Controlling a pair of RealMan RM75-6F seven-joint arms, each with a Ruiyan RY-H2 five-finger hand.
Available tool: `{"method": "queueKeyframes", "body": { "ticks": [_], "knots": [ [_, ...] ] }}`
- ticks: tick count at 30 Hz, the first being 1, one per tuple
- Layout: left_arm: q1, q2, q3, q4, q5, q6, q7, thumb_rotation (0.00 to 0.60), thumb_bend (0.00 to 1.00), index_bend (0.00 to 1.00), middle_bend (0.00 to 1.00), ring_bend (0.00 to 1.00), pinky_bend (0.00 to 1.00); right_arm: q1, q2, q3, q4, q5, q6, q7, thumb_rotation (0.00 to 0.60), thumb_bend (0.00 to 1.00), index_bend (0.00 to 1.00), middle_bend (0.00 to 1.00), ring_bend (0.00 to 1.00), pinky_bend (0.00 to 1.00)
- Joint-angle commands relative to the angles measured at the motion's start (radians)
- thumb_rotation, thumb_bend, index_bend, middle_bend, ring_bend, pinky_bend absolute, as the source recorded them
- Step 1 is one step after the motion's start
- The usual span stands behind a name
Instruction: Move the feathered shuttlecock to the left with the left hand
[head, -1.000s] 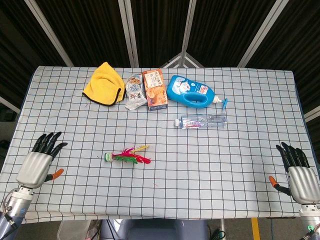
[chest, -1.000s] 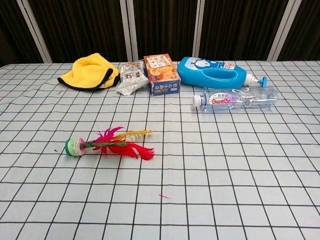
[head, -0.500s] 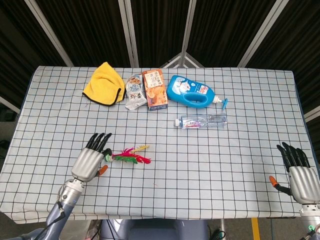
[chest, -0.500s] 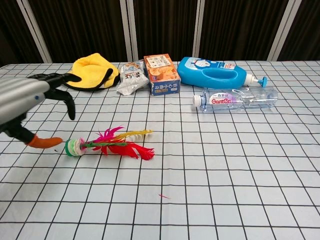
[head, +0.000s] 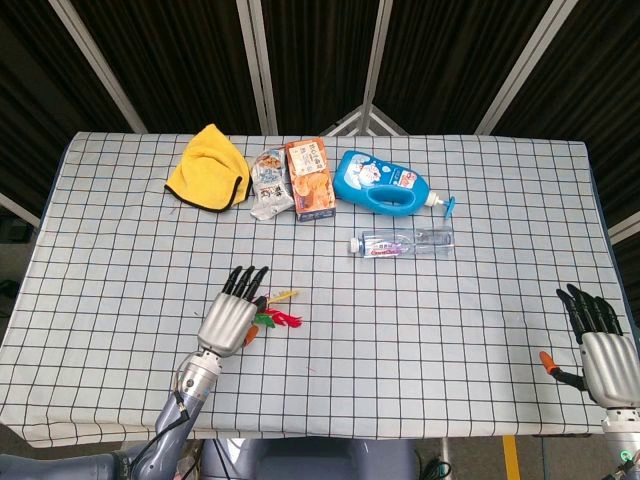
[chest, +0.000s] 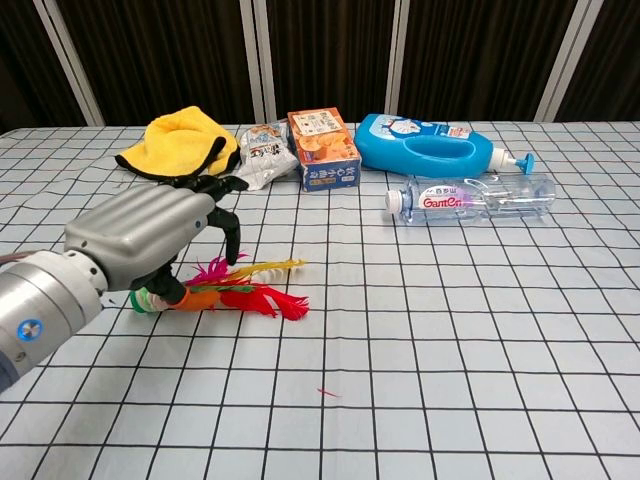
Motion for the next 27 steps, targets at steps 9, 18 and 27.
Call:
{"method": "queueKeyframes", "body": {
  "ticks": [9, 18, 27],
  "knots": [
    [-0.02, -0.067, -0.009, 0.094, -0.035, 0.02, -0.023, 0.6, 0.43, 0.5, 0.03, 0.0, 0.0, 0.0, 0.001, 0.0, -0.001, -0.001, -0.002, 0.004, 0.6, 0.33, 0.0, 0.0, 0.0, 0.0],
    [-0.028, -0.08, -0.003, 0.114, -0.052, 0.02, -0.062, 0.6, 0.49, 0.52, 0.04, 0.0, 0.0, 0.001, 0.003, -0.001, -0.005, 0.0, -0.004, 0.003, 0.6, 0.33, 0.0, 0.0, 0.0, 0.0],
    [-0.032, -0.085, 0.015, 0.12, -0.05, 0.03, -0.069, 0.6, 0.62, 0.55, 0.04, 0.0, 0.0, 0.001, 0.003, 0.0, -0.004, 0.002, -0.005, 0.007, 0.6, 0.33, 0.0, 0.0, 0.0, 0.0]
  ]
}}
